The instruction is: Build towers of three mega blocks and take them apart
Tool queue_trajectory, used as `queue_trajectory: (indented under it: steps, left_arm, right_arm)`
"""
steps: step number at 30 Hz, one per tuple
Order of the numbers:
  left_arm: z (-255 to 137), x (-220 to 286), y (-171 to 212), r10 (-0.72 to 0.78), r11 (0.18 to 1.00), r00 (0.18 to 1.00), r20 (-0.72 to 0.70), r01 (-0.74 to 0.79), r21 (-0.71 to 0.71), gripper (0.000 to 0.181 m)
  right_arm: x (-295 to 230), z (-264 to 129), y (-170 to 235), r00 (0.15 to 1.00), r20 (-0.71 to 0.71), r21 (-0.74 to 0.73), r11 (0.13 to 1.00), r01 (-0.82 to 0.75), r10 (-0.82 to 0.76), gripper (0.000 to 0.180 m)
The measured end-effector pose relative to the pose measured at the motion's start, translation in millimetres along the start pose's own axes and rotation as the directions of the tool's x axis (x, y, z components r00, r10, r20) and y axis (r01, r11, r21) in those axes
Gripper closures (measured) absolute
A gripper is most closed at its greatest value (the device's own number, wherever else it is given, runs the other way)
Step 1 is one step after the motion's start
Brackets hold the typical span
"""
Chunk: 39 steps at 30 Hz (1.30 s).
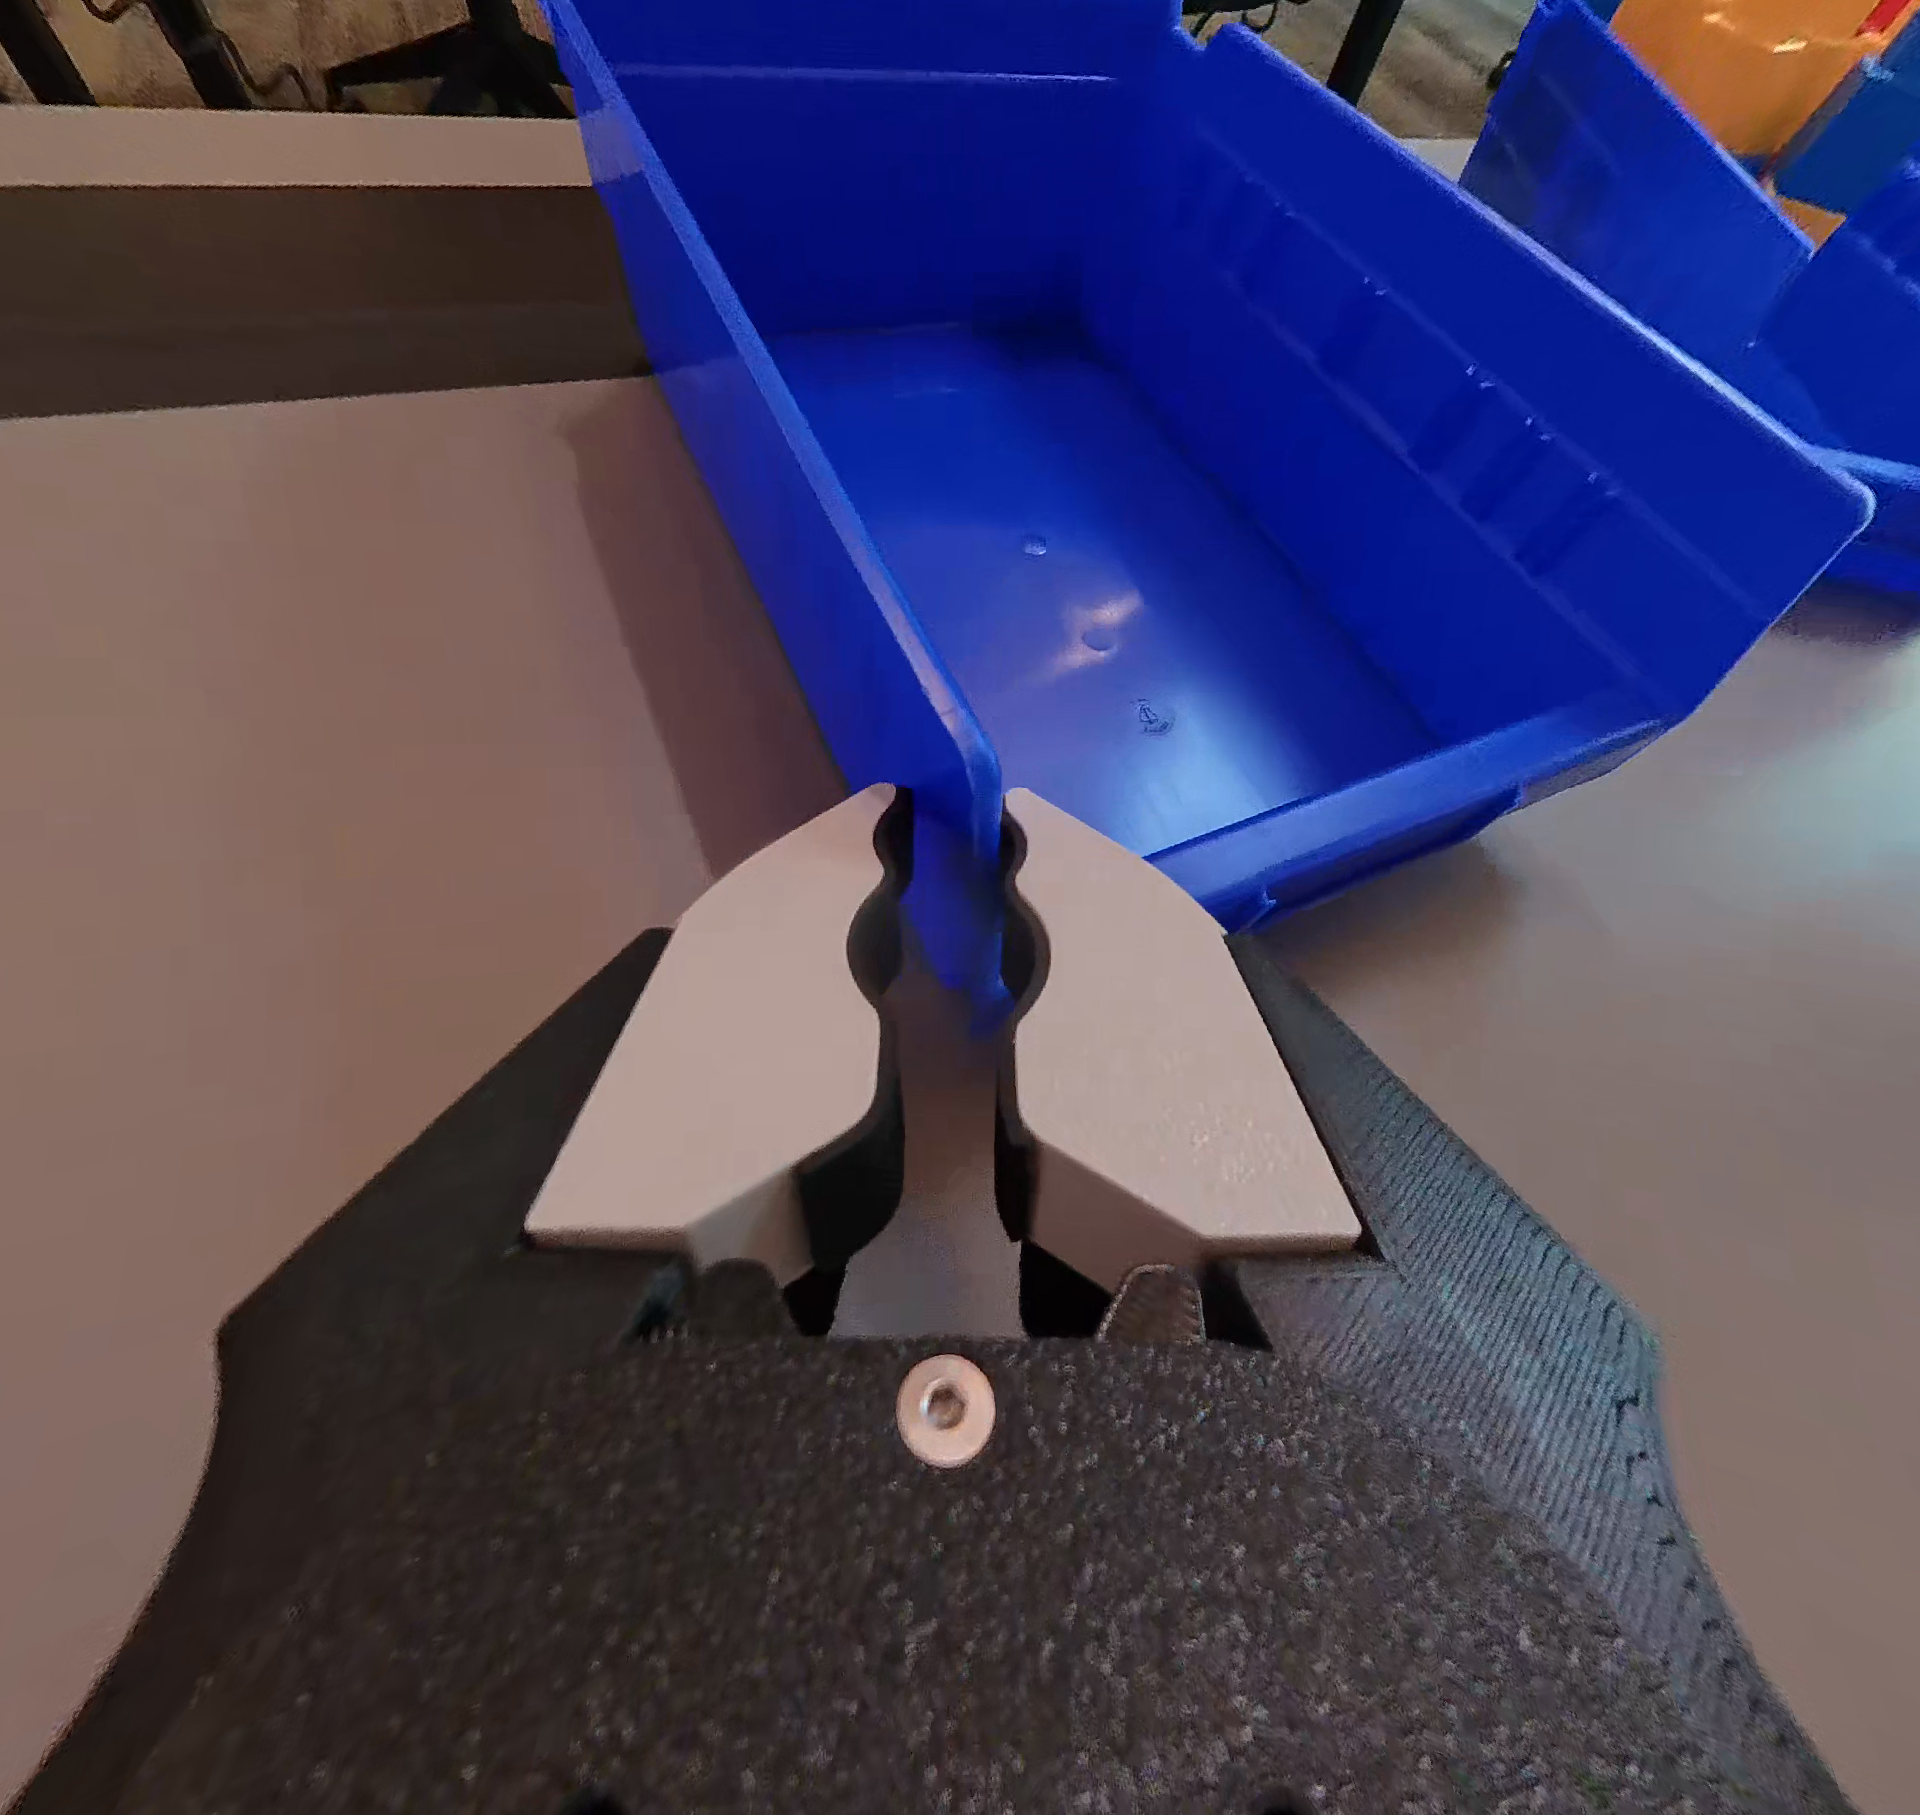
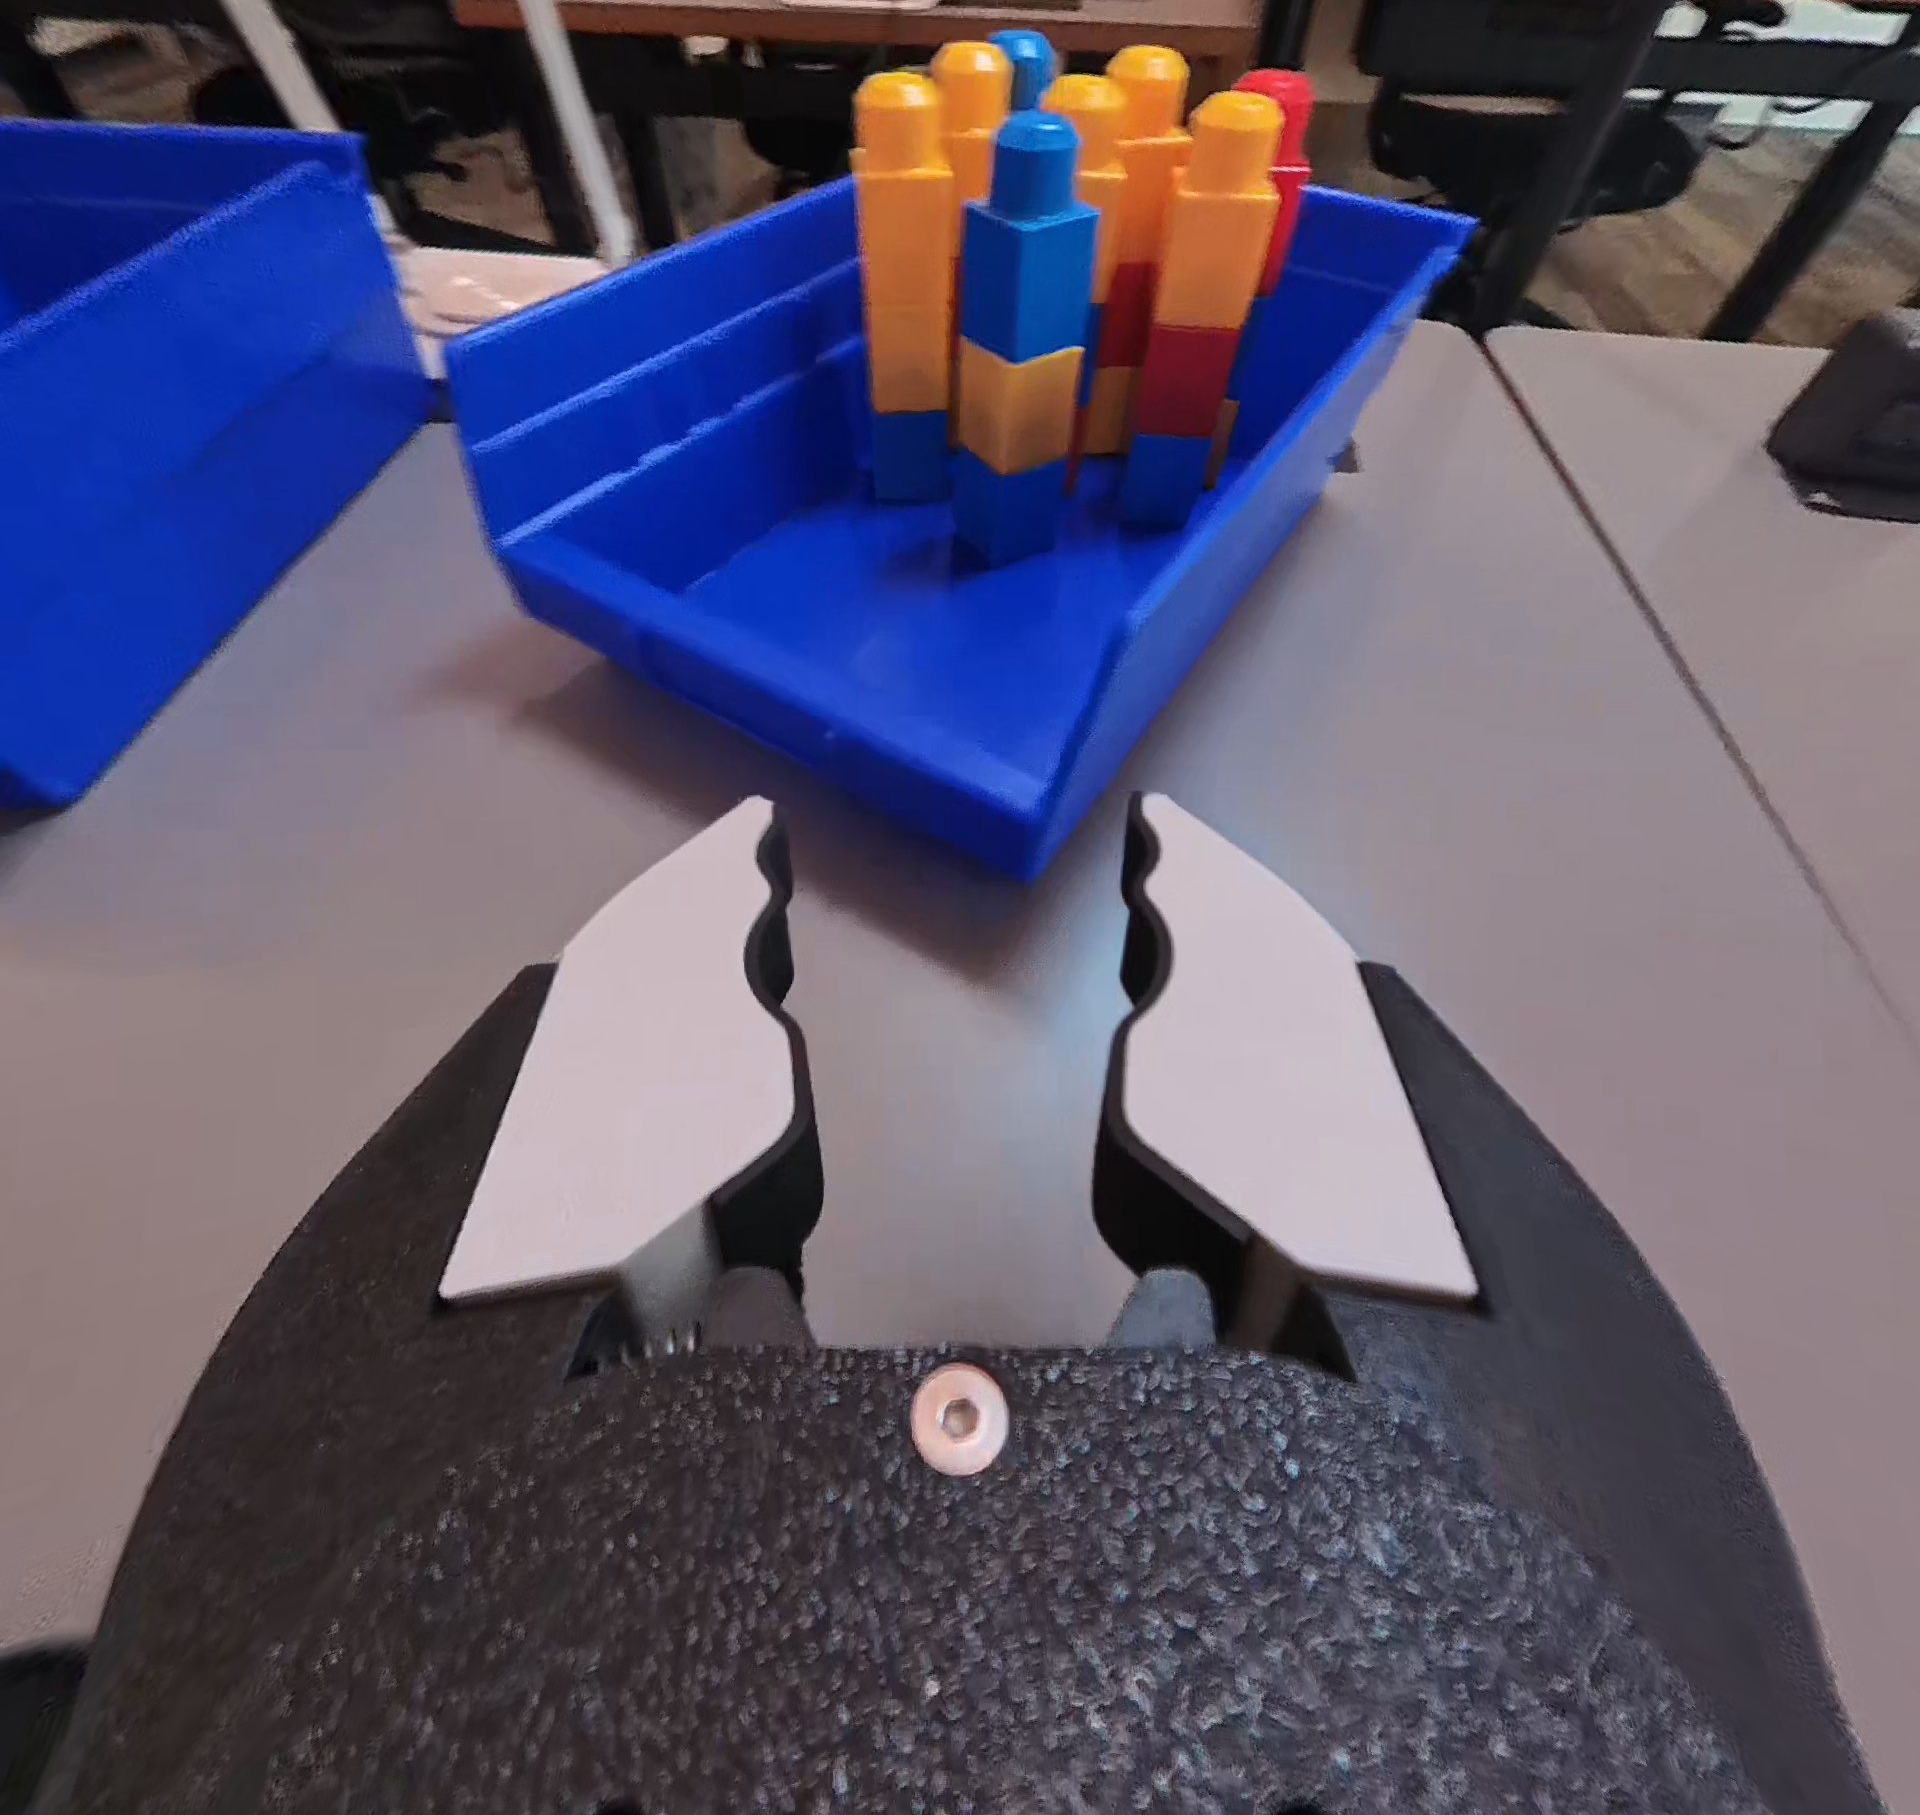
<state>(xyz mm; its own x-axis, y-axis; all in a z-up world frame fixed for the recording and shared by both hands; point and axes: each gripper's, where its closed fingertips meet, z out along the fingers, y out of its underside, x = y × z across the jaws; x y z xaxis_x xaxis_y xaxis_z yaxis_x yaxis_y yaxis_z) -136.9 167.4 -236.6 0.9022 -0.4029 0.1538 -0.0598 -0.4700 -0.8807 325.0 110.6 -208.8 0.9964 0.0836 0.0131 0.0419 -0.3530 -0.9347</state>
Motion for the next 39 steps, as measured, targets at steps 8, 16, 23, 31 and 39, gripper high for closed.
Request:
queue_trajectory:
  steps: [8, 16, 23, 31, 39]
  left_arm:
    - [-0.1, 12.0, -18.3, -0.054, 0.997, 0.995, -0.084, 0.059, 0.059, 0.152]
    - [-50.5, 62.2, -31.2, 0.159, 0.976, 0.976, -0.148, -0.133, 0.174, 0.156]
    - [-31.6, 178.9, -4.6, 0.379, 0.925, 0.846, -0.374, -0.359, 0.124, 0.151]
    - [31.8, 254.1, 16.3, 0.488, 0.850, 0.769, -0.413, -0.526, 0.023, 0.128]
    - [29.6, 274.0, 26.9, 0.559, 0.803, 0.709, -0.429, -0.593, 0.066, 0.155]
  right_arm:
    - [44.1, 63.6, -12.7, 0.989, -0.130, -0.026, 0.997, -0.076, 0.072, 0.138]
    - [46.8, 54.5, -3.4, 0.977, -0.210, -0.113, 0.994, 0.006, -0.030, 0.169]
    - [11.1, -7.2, 19.5, 0.984, -0.162, -0.139, 0.989, 0.049, -0.071, 0.167]
    - [-26.2, -63.0, 39.4, 0.990, -0.112, -0.114, 0.991, 0.069, -0.082, 0.167]
    - [-48.7, -98.8, 48.4, 0.992, -0.090, -0.077, 0.994, 0.081, -0.088, 0.167]
